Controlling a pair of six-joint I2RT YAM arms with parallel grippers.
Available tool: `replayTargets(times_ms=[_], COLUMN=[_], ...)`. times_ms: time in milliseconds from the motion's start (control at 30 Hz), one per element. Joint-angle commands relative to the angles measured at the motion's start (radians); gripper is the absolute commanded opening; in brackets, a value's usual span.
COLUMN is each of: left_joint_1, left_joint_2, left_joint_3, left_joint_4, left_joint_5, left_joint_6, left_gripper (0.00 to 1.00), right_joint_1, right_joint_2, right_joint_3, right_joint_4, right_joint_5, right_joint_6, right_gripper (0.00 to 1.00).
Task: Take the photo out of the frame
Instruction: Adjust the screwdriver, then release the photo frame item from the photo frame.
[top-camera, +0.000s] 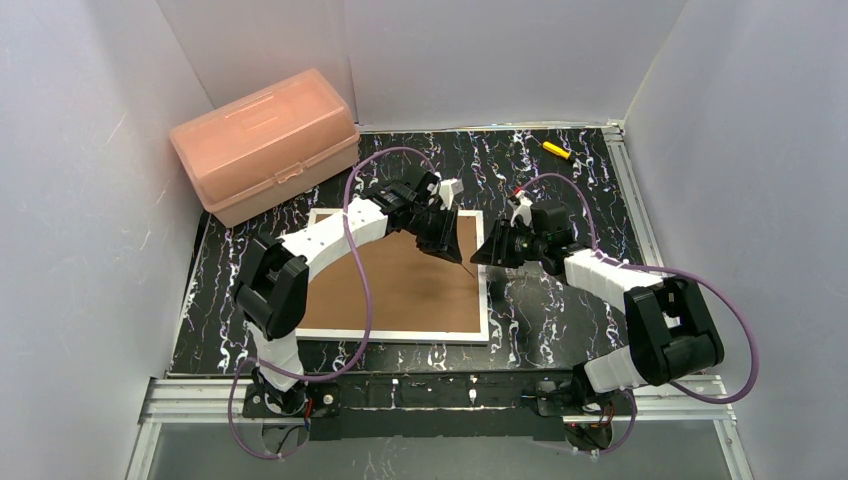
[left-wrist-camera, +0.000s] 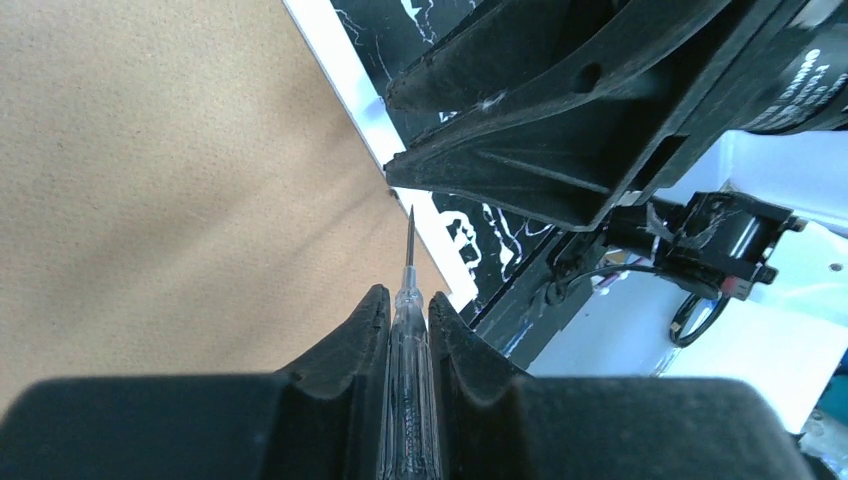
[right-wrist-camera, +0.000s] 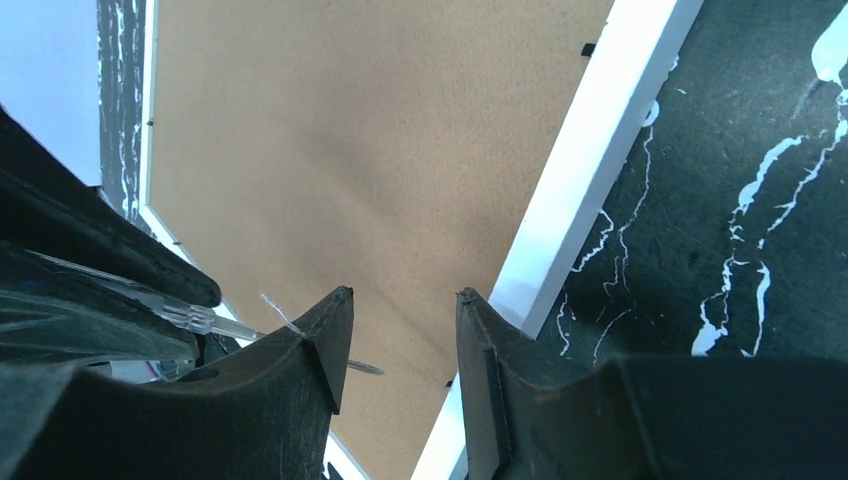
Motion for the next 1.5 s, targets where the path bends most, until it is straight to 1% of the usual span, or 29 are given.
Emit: replayTargets(times_ms=[0,33,67,233,333,467,567,667,733,933,1133,1367,1467], left_joint_1=[0.004,0.007,0.009,0.022,0.038,0.08,0.096,0.097,0.097,0.098,0.098,0.098,0.098], left_joint_2=[-0.069,-0.067,-0.064,-0.061,-0.053,-0.026,-0.007,0.013,0.033,0.077,0.106,0.135,0.146], left_joint_3=[0.0,-0.003,-0.006,-0.029,-0.028,-0.016,-0.025,-0.033,-0.023,0.003,0.018,0.006,0.004], left_joint_4=[0.028,0.03,0.031,0.052,0.046,0.021,0.072,0.147,0.159,0.201,0.223,0.312,0.338], left_joint_5=[0.0,0.0,-0.001,0.014,0.007,-0.087,-0.11,-0.125,-0.148,-0.181,-0.204,-0.189,-0.186], left_joint_6=[-0.011,-0.014,-0.018,-0.042,-0.075,-0.198,-0.293,-0.362,-0.391,-0.447,-0.445,-0.425,-0.422], left_gripper=[0.04,0.0,0.0,0.0,0.0,0.0,0.0,0.0,0.0,0.0,0.0,0.0,0.0], right_joint_1=[0.005,0.004,0.003,0.004,-0.001,-0.008,-0.013,-0.018,-0.024,-0.052,-0.087,-0.102,-0.104], right_joint_2=[-0.037,-0.042,-0.047,-0.047,-0.057,-0.077,-0.074,-0.024,0.019,0.13,0.206,0.272,0.293], right_joint_3=[0.046,0.053,0.06,0.084,0.084,0.082,0.064,0.081,0.1,0.112,0.098,0.101,0.101], right_joint_4=[-0.048,-0.058,-0.07,-0.096,-0.108,-0.107,-0.05,-0.01,0.003,0.09,0.159,0.209,0.221], right_joint_5=[0.042,0.057,0.072,0.077,0.125,0.247,0.301,0.271,0.24,0.137,0.068,-0.011,-0.029], right_joint_6=[-0.044,-0.05,-0.06,-0.087,-0.094,-0.06,-0.026,-0.008,0.002,0.044,0.07,0.088,0.092], right_gripper=[0.5,0.51,0.51,0.51,0.52,0.53,0.52,0.45,0.41,0.42,0.42,0.38,0.38])
